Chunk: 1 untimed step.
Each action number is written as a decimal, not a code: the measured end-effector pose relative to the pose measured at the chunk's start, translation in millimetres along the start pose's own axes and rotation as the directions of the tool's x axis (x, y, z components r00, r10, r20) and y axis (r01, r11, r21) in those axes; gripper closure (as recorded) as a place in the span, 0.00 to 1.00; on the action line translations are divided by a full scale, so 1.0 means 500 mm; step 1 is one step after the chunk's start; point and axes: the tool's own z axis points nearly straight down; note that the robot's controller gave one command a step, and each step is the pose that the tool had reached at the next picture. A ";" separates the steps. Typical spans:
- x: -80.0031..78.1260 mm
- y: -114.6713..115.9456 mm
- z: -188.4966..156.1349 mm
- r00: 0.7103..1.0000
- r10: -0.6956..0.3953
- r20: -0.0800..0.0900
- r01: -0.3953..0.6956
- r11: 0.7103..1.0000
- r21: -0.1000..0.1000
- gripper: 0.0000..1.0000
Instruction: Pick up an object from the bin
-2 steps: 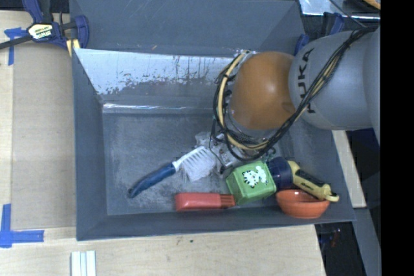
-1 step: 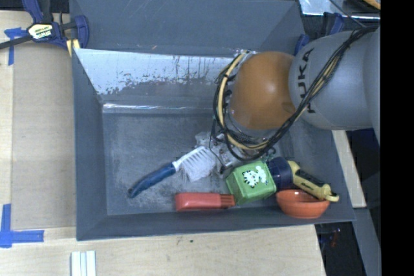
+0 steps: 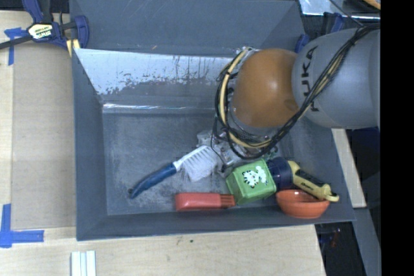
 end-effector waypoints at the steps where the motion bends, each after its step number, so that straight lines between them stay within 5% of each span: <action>1: 0.001 0.000 -0.030 1.000 0.001 -0.001 -0.001 1.000 0.000 1.00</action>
Offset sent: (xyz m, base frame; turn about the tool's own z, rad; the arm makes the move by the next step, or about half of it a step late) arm -0.0006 -0.0003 0.0621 0.0010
